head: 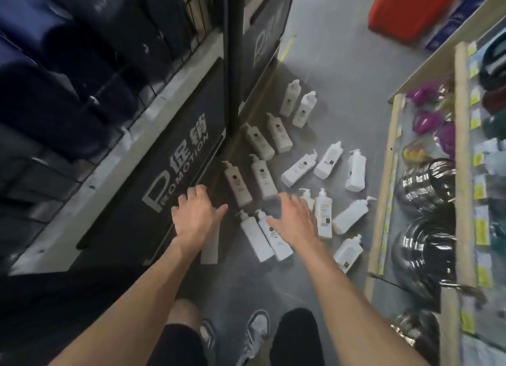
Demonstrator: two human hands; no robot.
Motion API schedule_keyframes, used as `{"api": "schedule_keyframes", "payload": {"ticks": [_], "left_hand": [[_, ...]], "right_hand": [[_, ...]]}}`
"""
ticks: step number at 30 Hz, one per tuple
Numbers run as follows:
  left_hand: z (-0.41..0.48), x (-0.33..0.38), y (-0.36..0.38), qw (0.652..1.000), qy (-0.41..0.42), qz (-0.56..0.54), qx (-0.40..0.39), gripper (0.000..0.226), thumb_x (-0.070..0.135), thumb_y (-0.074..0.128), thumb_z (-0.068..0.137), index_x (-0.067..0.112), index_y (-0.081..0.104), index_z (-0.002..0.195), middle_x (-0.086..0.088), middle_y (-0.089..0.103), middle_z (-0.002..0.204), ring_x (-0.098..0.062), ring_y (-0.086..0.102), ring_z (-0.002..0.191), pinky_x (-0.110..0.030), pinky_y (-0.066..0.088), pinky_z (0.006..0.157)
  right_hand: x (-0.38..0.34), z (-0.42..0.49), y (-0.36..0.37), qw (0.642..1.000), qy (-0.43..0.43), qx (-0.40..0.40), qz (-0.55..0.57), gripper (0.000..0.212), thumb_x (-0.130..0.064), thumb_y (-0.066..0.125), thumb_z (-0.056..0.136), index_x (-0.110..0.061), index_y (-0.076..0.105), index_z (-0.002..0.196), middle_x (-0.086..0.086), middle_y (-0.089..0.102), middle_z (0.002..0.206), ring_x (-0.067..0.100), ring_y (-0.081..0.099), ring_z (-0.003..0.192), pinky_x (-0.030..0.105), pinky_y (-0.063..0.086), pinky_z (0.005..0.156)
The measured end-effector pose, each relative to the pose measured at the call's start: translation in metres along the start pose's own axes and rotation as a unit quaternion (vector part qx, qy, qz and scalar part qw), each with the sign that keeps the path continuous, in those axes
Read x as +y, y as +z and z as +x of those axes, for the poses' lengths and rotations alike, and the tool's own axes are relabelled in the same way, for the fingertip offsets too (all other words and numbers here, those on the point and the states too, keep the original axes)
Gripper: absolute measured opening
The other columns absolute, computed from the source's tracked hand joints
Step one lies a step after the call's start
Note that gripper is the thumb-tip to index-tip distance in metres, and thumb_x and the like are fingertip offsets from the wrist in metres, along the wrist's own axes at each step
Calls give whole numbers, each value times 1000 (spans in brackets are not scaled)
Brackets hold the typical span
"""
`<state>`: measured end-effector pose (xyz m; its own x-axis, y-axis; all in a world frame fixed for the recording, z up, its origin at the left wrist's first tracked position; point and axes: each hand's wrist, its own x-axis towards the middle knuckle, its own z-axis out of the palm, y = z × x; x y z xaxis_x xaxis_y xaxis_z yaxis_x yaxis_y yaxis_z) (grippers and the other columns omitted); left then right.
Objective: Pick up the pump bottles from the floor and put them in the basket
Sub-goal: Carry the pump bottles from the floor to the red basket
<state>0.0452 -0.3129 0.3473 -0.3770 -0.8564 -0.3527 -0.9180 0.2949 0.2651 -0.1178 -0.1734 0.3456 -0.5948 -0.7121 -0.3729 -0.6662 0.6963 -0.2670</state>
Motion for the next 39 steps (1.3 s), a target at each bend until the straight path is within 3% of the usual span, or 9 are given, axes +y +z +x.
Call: {"api": "schedule_keyframes", "payload": {"ticks": [5,12,15,18,21,28,39], "left_hand": [[55,-39,108,1000,-27,-5,0,75,63,64,85,15,43,140,-11,49,139,-32,48,127,-49,43,99],[120,-81,256,990,-88,-99,-39,71,61,55,91,13,43,143,-11,46,138,-28,48,124,-40,40,91],[137,-101,316,990,-102,-89,-44,73,59,63,88,12,43,140,-11,47,137,-27,50,120,-36,36,83],[151,-117,366,985,-123,-111,-46,82,57,71,83,15,38,145,-11,47,139,-29,49,122,-38,40,88],[165,-128,403,977,-152,-147,-36,88,48,78,81,12,35,148,-15,43,142,-34,46,128,-44,40,101],[186,-147,471,961,-196,-192,-34,112,45,86,72,15,20,157,-16,34,151,-39,39,136,-55,39,108],[198,-161,490,944,-222,-237,-52,105,24,86,75,14,18,154,-17,41,146,-39,46,129,-53,43,100]], "right_hand": [[22,66,108,999,37,-8,39,62,-49,68,89,-20,48,139,5,53,136,29,49,127,40,43,95],[56,139,260,994,70,-16,84,61,-53,75,82,-19,55,129,6,59,127,30,55,120,41,47,94],[71,163,316,991,80,-12,107,71,-59,76,77,-20,54,133,6,59,129,31,54,123,45,47,98],[82,180,360,988,107,0,110,77,-64,75,75,-19,52,133,6,57,130,32,52,122,48,47,99],[90,192,392,988,127,9,92,80,-67,73,76,-17,51,134,6,56,130,32,52,120,47,46,96],[105,203,447,986,143,-7,83,79,-63,77,74,-15,52,131,6,53,126,30,50,117,45,45,93],[106,211,470,984,151,-48,79,93,-43,87,71,-9,37,142,13,52,141,36,53,128,45,46,101]]}}
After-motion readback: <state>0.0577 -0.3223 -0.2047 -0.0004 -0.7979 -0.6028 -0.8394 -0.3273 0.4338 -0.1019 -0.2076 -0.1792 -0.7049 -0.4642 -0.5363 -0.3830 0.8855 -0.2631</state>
